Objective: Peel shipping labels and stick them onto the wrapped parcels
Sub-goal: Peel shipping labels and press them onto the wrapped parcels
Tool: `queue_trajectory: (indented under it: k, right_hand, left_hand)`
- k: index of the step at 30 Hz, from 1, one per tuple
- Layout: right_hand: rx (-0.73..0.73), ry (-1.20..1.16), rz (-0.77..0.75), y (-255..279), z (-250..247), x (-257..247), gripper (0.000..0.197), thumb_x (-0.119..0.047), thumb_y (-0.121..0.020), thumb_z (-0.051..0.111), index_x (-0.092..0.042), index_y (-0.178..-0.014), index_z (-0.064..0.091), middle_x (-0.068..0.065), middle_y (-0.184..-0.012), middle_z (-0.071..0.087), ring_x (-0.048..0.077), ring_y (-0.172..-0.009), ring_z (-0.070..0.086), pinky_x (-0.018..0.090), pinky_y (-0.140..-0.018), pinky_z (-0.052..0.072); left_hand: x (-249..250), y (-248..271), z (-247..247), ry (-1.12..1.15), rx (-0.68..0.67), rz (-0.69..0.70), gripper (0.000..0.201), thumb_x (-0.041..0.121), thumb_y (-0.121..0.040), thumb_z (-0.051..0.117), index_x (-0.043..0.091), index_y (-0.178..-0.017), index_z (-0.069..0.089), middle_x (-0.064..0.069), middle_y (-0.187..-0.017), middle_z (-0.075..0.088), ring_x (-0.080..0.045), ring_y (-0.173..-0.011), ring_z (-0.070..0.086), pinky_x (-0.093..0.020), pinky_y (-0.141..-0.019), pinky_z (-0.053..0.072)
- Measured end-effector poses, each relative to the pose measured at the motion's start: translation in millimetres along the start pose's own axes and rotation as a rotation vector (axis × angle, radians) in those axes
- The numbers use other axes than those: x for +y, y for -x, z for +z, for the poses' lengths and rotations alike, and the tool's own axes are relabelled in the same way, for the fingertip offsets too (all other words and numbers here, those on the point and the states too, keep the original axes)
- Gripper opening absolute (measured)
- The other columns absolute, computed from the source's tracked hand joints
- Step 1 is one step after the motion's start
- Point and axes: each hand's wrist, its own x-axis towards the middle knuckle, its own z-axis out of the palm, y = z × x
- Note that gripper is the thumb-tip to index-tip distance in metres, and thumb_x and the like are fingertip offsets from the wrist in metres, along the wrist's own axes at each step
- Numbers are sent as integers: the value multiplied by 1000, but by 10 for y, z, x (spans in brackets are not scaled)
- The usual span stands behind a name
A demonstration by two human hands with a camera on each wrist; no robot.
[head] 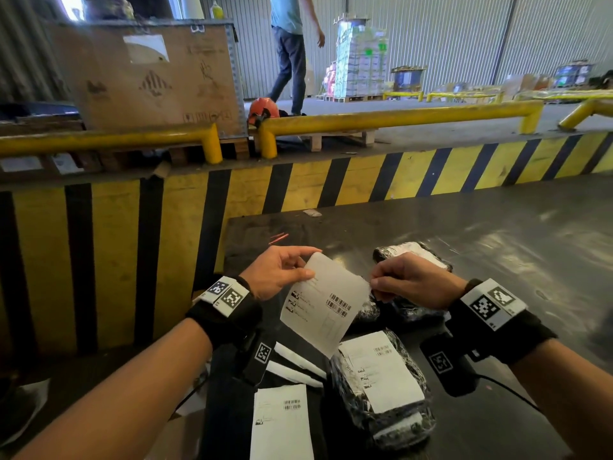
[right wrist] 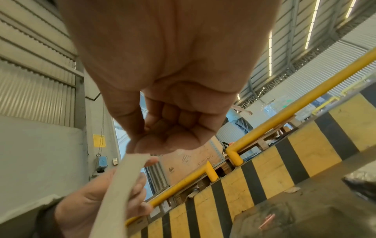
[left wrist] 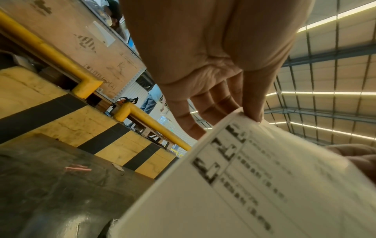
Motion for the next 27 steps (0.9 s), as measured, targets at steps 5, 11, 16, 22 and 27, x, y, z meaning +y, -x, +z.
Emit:
queue_trajectory:
  k: [5, 11, 16, 22, 27]
  right_hand:
    - [172, -282, -52, -57, 177, 23, 22, -4, -93, 50, -7, -73, 61, -1, -61, 58, 6, -54, 50, 17, -56, 44]
    - [434, -559, -41, -224, 447, 35, 17, 0, -89, 53, 0, -75, 63, -6, -49, 55, 4, -46, 44, 14, -49, 38]
    - [481, -559, -65, -258, 530, 26, 22, 3, -87, 55, -4, -69, 66, -3, -52, 57, 3, -47, 46, 14, -50, 38]
    - [447, -469, -70, -257, 564, 64, 19, 0, -86, 59, -8, -72, 69, -3, -58, 63, 3, -51, 50, 13, -52, 41]
    - [392, -321, -79, -237, 578, 81, 18, -5, -89, 57, -13, -79, 69, -3, -65, 64, 3, -57, 53, 15, -58, 45]
  left_hand:
    - [-47, -69, 161, -339, 342, 28, 41, 22, -84, 67, 17, -124, 58, 5, -100, 59, -10, -92, 58, -20, -82, 48]
    - [112, 0, 569, -110, 294, 146, 16, 25, -90, 60, 12, -92, 70, -6, -85, 71, -19, -80, 67, -23, -75, 55]
    - [146, 8, 622, 146, 310, 109, 20, 14, -93, 54, 5, -94, 72, -19, -88, 71, -31, -84, 68, -40, -81, 57]
    - [151, 24, 623, 141, 303, 68, 17, 13, -89, 60, 4, -98, 72, -14, -84, 72, -16, -72, 67, -23, -72, 57]
    - [136, 25, 632, 136, 320, 24, 15, 11, -88, 60, 5, -94, 72, -12, -82, 72, -15, -70, 67, -22, -71, 56]
